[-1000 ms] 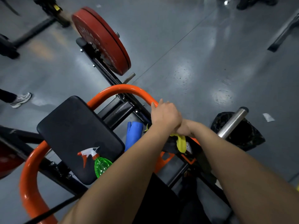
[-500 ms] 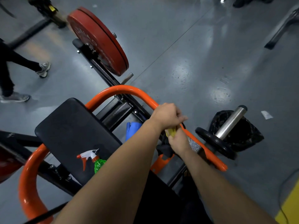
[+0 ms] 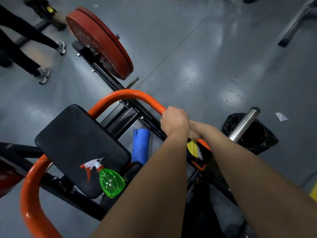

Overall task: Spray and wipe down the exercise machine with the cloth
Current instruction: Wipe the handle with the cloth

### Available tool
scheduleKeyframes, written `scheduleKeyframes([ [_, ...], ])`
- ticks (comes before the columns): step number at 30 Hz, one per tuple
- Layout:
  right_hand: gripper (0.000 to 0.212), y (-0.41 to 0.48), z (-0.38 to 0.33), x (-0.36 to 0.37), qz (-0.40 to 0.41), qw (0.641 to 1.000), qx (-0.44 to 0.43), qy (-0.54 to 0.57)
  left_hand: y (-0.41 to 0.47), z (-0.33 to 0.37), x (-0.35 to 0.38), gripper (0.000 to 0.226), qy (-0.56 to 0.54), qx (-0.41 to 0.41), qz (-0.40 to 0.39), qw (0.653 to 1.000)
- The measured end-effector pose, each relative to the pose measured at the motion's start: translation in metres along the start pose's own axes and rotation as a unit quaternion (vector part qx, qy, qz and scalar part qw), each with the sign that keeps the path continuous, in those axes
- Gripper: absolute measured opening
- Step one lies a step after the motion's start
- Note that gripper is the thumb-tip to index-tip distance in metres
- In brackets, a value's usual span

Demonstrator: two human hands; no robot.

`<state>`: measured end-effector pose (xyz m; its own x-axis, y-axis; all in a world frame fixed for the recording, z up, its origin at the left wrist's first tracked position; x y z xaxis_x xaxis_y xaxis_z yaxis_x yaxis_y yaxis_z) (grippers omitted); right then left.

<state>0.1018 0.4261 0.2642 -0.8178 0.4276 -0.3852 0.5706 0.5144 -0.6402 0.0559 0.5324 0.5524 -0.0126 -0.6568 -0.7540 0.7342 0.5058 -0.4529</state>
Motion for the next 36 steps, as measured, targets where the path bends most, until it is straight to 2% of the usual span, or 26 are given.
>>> scheduleKeyframes([
  [2, 0.034, -0.032, -0.026, 0.005, 0.019, 0.999, 0.009, 0.035, 0.004, 0.0, 0.003, 0.035, 0.021, 0.005, -0.021, 1.0],
  [3, 0.031, -0.069, -0.058, -0.003, 0.081, 0.995, 0.013, 0.059, 0.005, 0.0, 0.002, 0.034, 0.041, 0.026, -0.032, 0.998],
  [5, 0.03, -0.136, -0.12, -0.007, 0.155, 0.985, 0.009, 0.072, 0.008, 0.004, 0.002, 0.029, 0.084, 0.129, -0.067, 0.986],
  [7, 0.038, -0.16, -0.13, 0.002, 0.214, 0.974, 0.025, 0.07, 0.009, 0.009, 0.004, 0.039, 0.097, 0.243, -0.119, 0.958],
  [8, 0.038, -0.165, -0.13, 0.009, 0.244, 0.965, 0.034, 0.091, 0.011, 0.009, 0.006, 0.045, 0.092, 0.274, -0.13, 0.948],
  [9, 0.036, -0.165, -0.127, 0.017, 0.258, 0.959, 0.044, 0.109, 0.015, 0.007, 0.008, 0.049, 0.064, 0.281, -0.142, 0.947],
  [11, 0.035, -0.163, -0.124, 0.032, 0.243, 0.965, 0.046, 0.084, 0.022, 0.002, 0.013, 0.051, -0.038, 0.239, -0.196, 0.95],
  [13, 0.037, -0.163, -0.119, 0.043, 0.222, 0.972, 0.053, 0.053, 0.023, -0.001, 0.018, 0.054, -0.122, 0.207, -0.265, 0.934],
  [15, 0.036, -0.165, -0.112, 0.044, 0.221, 0.972, 0.067, 0.038, 0.023, -0.002, 0.02, 0.056, -0.16, 0.205, -0.286, 0.922],
  [18, 0.025, -0.174, -0.113, 0.032, 0.201, 0.977, 0.072, 0.016, 0.022, -0.004, 0.019, 0.053, -0.215, 0.182, -0.246, 0.927],
  [23, 0.048, -0.2, -0.127, 0.011, 0.251, 0.968, -0.01, 0.015, 0.022, -0.014, 0.012, 0.046, -0.252, 0.149, -0.164, 0.942],
  [24, 0.047, -0.209, -0.127, 0.008, 0.262, 0.965, -0.01, 0.022, 0.022, -0.015, 0.01, 0.044, -0.255, 0.147, -0.143, 0.945],
  [27, 0.036, -0.24, -0.131, -0.011, 0.363, 0.928, 0.009, 0.082, 0.018, -0.014, -0.001, 0.041, -0.232, 0.182, -0.058, 0.954],
  [30, 0.027, -0.268, -0.156, -0.049, 0.49, 0.86, -0.01, 0.142, 0.015, -0.011, -0.014, 0.046, -0.155, 0.244, 0.037, 0.957],
  [32, 0.019, -0.274, -0.178, -0.075, 0.533, 0.829, -0.027, 0.169, 0.019, -0.014, -0.031, 0.046, -0.16, 0.204, 0.087, 0.962],
  [36, 0.014, -0.249, -0.2, -0.098, 0.504, 0.86, 0.03, 0.067, 0.045, -0.029, -0.068, 0.049, -0.303, 0.04, 0.176, 0.936],
])
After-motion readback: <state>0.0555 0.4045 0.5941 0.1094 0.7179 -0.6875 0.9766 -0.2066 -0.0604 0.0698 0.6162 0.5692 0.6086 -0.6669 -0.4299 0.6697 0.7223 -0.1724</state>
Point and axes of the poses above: each hand's wrist, its own y-axis towards the middle knuckle, its own x-axis out of the palm, z = x × y, the point moved 6 cm from there along y, towards the middle knuckle, and after that the axes turned 4 degrees about -x, right-handed, at the moved point
